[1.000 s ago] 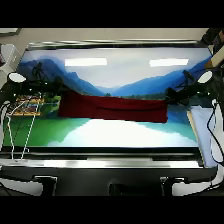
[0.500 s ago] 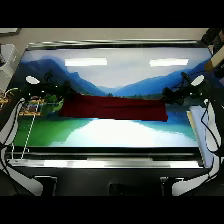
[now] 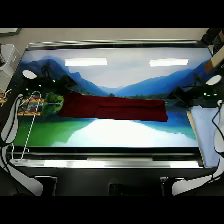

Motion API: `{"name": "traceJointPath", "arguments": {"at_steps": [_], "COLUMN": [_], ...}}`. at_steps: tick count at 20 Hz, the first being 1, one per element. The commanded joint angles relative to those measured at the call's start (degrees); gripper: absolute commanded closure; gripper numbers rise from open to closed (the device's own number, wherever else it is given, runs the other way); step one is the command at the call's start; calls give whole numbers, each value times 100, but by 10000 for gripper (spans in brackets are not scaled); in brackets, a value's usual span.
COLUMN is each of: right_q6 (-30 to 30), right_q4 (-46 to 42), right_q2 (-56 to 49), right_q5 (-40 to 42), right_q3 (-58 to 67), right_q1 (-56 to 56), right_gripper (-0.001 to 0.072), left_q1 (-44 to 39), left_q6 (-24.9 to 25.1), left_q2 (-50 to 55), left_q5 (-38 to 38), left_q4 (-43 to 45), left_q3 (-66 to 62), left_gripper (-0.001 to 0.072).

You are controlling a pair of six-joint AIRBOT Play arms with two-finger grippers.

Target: Fold the clothes and pants, and hang the long-sleeved shirts on hangers.

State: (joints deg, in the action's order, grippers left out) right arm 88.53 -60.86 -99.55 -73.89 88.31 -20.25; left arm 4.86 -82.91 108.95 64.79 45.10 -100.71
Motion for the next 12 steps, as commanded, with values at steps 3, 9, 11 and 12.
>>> {"name": "traceJointPath", "arguments": {"at_steps": [3,9,11,12], "right_q6": [-411,-807,-914,-946], "right_q4": [863,1768,2068,2087], "right_q2": [-452,-1222,-1397,-1432], "right_q5": [-763,-573,-658,-664], "right_q3": [28,28,28,28], "right_q1": [-590,-555,-555,-555], "right_gripper": [34,26,26,26], "left_q1": [4,-315,-378,-400], "left_q6": [-354,-466,-503,-518], "left_q2": [-551,-1287,-1355,-1355], "left_q5": [960,1344,1405,1429], "left_q4": [1639,2806,2826,2826], "left_q3": [-988,-1099,-1102,-1104], "left_gripper": [-3,-4,-4,-4]}}
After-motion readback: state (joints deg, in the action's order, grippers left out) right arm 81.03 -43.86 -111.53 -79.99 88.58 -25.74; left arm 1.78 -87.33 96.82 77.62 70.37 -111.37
